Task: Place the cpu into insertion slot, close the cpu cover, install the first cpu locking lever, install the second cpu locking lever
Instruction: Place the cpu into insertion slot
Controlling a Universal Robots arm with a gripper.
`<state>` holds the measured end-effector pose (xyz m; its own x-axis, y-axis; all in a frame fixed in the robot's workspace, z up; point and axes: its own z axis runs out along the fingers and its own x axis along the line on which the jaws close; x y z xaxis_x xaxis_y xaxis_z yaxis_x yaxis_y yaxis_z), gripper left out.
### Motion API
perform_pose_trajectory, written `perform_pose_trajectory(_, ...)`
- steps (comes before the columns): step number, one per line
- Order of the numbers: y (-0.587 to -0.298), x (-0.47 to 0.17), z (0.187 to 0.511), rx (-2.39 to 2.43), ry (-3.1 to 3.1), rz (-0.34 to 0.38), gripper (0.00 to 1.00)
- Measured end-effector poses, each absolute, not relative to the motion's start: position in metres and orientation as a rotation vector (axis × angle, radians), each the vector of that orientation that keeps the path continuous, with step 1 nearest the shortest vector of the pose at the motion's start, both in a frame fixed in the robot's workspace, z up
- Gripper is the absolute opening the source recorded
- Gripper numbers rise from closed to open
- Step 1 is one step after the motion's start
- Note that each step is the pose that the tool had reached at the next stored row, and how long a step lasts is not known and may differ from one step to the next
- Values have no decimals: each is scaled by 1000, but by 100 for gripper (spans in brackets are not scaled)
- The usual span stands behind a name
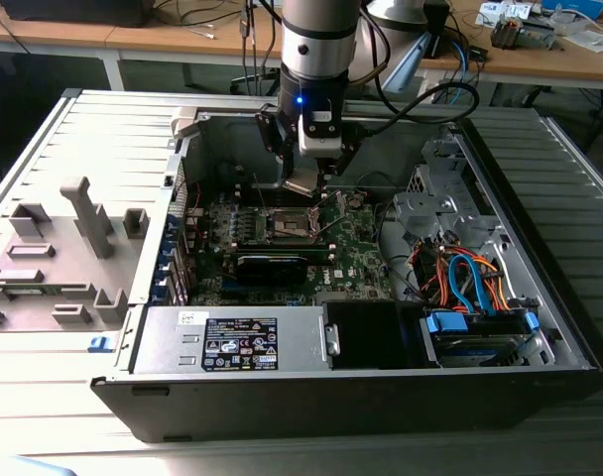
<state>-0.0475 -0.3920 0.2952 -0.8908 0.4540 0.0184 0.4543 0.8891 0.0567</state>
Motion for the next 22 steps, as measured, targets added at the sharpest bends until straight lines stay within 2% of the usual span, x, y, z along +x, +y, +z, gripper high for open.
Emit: perform_pose_trajectory(22,-392,-47,294,-767,-3041,-93,55)
